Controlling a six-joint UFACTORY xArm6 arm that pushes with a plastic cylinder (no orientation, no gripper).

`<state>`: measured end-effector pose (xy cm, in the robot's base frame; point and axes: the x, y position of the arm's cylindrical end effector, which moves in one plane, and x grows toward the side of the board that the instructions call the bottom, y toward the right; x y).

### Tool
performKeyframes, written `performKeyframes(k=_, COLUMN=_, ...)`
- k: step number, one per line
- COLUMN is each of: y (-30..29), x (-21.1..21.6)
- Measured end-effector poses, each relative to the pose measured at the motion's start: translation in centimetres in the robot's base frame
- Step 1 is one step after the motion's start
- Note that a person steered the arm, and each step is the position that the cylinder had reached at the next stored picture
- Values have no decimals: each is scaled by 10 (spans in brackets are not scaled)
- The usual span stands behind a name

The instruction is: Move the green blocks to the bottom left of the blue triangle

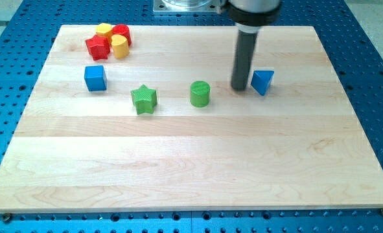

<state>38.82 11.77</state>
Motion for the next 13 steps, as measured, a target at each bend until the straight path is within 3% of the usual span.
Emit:
performKeyframes(k=1, y=55, x=-1)
performKeyframes(k=2, y=47, x=-7)
performKeyframes(k=3, y=-36, x=-25)
performKeyframes(k=4, y=-164, x=-30)
performKeyframes(k=5, y=-200, x=-5)
performKeyframes(k=6, y=-139, x=24)
performKeyframes(k=8, y=-1, x=27)
performKeyframes(k=9, y=9, x=27)
performKeyframes(k=10, y=-15, x=53)
performKeyframes(k=11, y=7, x=74)
performKeyframes(k=13, y=60, x=42)
